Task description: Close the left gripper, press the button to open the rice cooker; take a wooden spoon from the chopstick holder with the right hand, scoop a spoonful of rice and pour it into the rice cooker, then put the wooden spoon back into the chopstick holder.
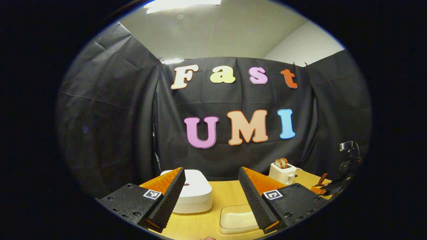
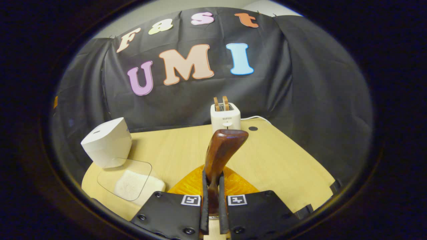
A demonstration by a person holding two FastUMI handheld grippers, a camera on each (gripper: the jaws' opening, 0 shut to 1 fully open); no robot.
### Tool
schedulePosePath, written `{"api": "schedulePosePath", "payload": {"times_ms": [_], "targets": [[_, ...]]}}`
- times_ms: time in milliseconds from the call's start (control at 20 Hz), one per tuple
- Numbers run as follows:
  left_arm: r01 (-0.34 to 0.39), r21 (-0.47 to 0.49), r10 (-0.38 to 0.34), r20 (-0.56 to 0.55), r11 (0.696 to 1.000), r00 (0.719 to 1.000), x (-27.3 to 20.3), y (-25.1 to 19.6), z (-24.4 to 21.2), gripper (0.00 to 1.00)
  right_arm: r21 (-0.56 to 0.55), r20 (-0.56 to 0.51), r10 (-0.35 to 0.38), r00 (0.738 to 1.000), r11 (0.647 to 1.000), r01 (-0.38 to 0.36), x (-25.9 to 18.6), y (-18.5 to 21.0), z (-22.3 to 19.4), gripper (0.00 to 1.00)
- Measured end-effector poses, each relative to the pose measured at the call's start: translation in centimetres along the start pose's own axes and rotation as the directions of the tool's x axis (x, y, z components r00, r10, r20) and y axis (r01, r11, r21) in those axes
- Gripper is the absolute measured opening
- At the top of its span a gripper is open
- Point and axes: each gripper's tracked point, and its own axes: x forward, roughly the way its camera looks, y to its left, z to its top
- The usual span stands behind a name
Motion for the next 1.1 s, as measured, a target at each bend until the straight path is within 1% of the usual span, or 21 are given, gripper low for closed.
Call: {"api": "schedulePosePath", "payload": {"times_ms": [200, 250, 300, 350, 400, 650, 850, 1100], "targets": [[0.007, 0.001, -0.007, 0.009, 1.0, 1.0, 0.3, -0.1, 0.1, 0.94, 0.014, -0.049, -0.019, 0.999, 1.0, 0.02, 0.6, -0.4, -2.1, 0.17], [0.01, -0.003, -0.01, 0.009, 1.0, 1.0, 0.3, -0.2, 0.1, 0.95, 0.028, -0.048, -0.017, 0.999, 0.999, 0.019, 0.4, -0.5, -2.0, 0.24], [0.013, -0.009, -0.012, 0.008, 1.0, 1.0, 0.4, -0.3, 0.1, 0.92, 0.034, -0.042, -0.015, 0.999, 0.999, 0.017, 0.5, -0.3, -1.6, 0.24], [0.015, -0.013, -0.015, 0.006, 1.0, 1.0, 0.4, -0.3, -0.1, 0.92, 0.04, -0.027, -0.01, 1.0, 0.999, 0.012, 0.2, -0.1, -0.7, 0.24], [0.016, -0.016, -0.016, 0.007, 1.0, 1.0, 0.5, -0.4, -0.1, 0.94, 0.042, -0.004, -0.001, 1.0, 0.999, 0.002, -0.3, 0.1, 0.1, 0.27], [0.027, -0.017, -0.027, 0.015, 0.999, 1.0, 0.6, -0.7, 0.2, 0.95, 0.001, 0.117, -0.01, 0.993, 1.0, 0.01, -3.8, 0.3, 4.5, 0.98], [0.028, -0.012, -0.028, 0.021, 1.0, 0.999, 0.3, -0.8, 0.4, 0.95, -0.002, 0.195, 0.022, 0.981, 1.0, -0.022, -7.8, 2.1, 7.4, 0.99], [0.031, -0.011, -0.031, 0.007, 0.999, 0.999, 0.0, -1.1, -0.1, 0.95, 0.043, 0.282, 0.089, 0.955, 0.994, -0.105, -12.3, 5.6, 10.6, 0.99]]}}
